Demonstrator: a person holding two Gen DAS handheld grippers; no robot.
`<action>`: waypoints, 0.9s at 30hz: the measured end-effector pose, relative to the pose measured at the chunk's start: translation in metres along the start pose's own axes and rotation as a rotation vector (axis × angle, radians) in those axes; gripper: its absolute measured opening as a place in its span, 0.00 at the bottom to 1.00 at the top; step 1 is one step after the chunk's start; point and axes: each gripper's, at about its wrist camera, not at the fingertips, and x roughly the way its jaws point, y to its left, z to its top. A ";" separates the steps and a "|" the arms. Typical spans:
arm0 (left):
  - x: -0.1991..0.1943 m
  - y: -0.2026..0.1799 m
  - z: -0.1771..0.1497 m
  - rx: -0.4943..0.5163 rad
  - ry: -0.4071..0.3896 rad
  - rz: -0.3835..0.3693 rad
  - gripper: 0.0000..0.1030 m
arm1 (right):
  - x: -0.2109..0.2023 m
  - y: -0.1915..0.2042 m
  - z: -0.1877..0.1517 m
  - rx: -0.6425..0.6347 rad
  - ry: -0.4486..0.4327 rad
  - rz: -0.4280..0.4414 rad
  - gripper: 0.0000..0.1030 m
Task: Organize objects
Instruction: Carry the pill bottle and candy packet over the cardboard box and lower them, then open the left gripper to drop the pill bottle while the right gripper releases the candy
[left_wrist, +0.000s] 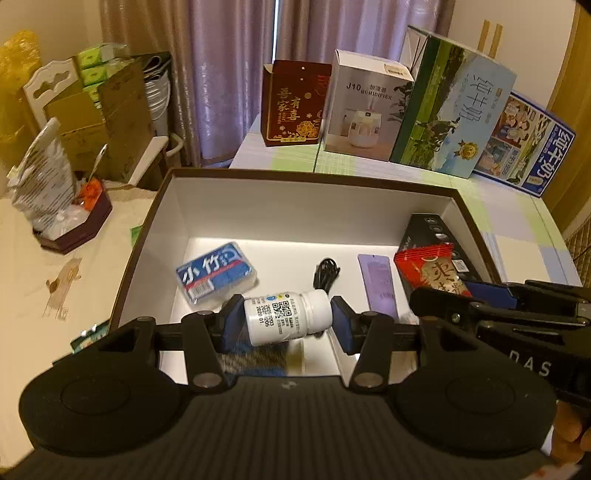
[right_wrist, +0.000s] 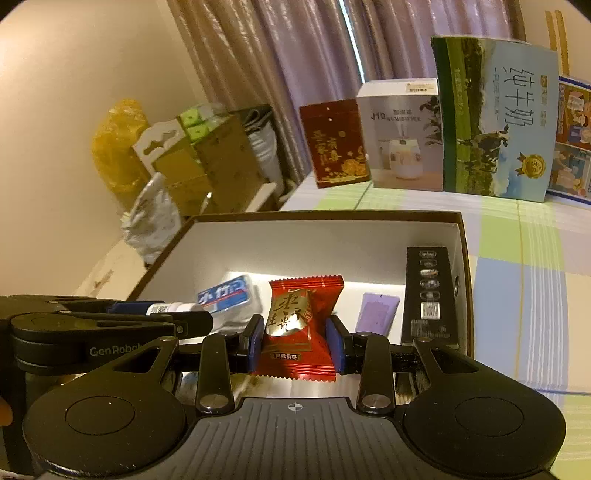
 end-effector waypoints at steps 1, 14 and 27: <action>0.006 0.001 0.004 0.005 0.007 0.001 0.44 | 0.005 -0.001 0.002 0.004 0.003 -0.006 0.33; 0.084 0.017 0.035 0.041 0.115 -0.028 0.44 | 0.056 -0.011 0.017 0.037 0.047 -0.090 0.33; 0.119 0.026 0.045 0.039 0.159 -0.048 0.65 | 0.082 -0.019 0.021 0.058 0.084 -0.119 0.33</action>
